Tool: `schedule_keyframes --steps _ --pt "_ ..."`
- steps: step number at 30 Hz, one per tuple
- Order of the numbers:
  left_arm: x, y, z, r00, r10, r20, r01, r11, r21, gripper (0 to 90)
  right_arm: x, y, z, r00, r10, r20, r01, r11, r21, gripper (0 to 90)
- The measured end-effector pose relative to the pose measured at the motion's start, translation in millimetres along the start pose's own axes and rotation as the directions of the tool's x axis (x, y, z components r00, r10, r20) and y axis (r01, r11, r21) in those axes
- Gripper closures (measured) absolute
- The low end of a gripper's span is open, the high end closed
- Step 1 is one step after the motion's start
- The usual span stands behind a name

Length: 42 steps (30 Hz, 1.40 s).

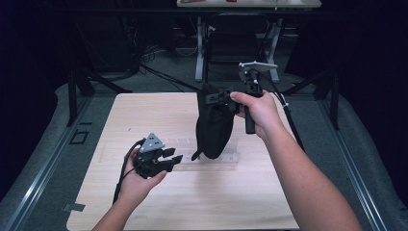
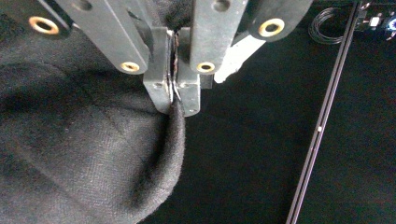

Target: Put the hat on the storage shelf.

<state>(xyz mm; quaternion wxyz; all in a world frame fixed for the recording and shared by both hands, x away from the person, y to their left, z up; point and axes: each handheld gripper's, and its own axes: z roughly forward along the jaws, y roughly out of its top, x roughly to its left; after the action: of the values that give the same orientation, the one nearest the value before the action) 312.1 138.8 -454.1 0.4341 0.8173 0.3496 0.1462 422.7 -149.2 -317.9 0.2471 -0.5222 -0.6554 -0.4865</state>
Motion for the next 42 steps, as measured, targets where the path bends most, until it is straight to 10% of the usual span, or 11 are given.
schedule_keyframes --steps 13,42 --pt "-19.0 5.3 19.2 0.9987 0.043 0.028 -0.044 0.9987 0.028 68.8 0.6 -0.8 2.7 1.0000 -0.002 -0.004 0.002 1.000 -0.005 87.7" --pt "-32.9 7.5 34.9 0.9855 0.161 -0.052 -0.159 0.9863 0.043 83.1 4.1 -3.0 7.0 0.9999 -0.010 -0.004 0.010 1.000 -0.011 86.1"
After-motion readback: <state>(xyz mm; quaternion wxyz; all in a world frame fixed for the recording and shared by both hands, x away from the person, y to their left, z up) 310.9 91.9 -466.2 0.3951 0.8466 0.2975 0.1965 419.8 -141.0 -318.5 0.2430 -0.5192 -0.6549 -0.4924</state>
